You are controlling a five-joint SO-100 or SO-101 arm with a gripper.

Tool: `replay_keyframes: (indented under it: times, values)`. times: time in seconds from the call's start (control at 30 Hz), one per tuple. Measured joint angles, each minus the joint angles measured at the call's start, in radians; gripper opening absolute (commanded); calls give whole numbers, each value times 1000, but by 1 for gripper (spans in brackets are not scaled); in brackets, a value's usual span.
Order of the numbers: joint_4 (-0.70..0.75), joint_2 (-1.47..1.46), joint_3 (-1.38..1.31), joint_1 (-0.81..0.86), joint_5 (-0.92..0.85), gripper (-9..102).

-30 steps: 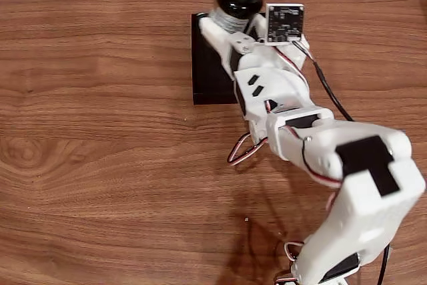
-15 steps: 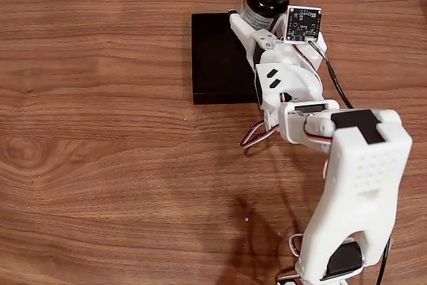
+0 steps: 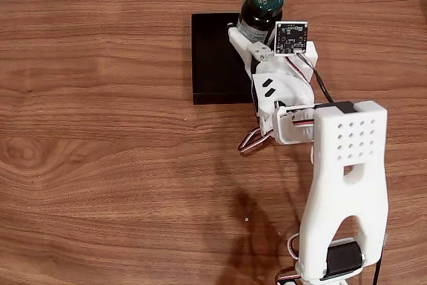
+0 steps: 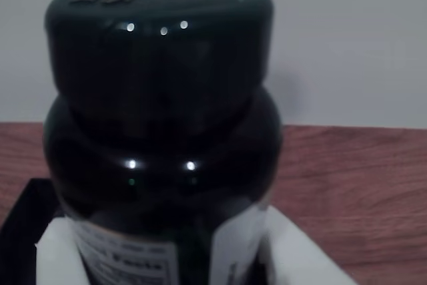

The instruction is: Pick up the pill bottle and place it in the black box.

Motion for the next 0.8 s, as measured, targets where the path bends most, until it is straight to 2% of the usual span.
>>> replay_keyframes:
  times: [0.27, 0.8]
  values:
    - [2, -72, -87, -18, 5, 19]
    - [101, -81, -137, -31, 9, 21]
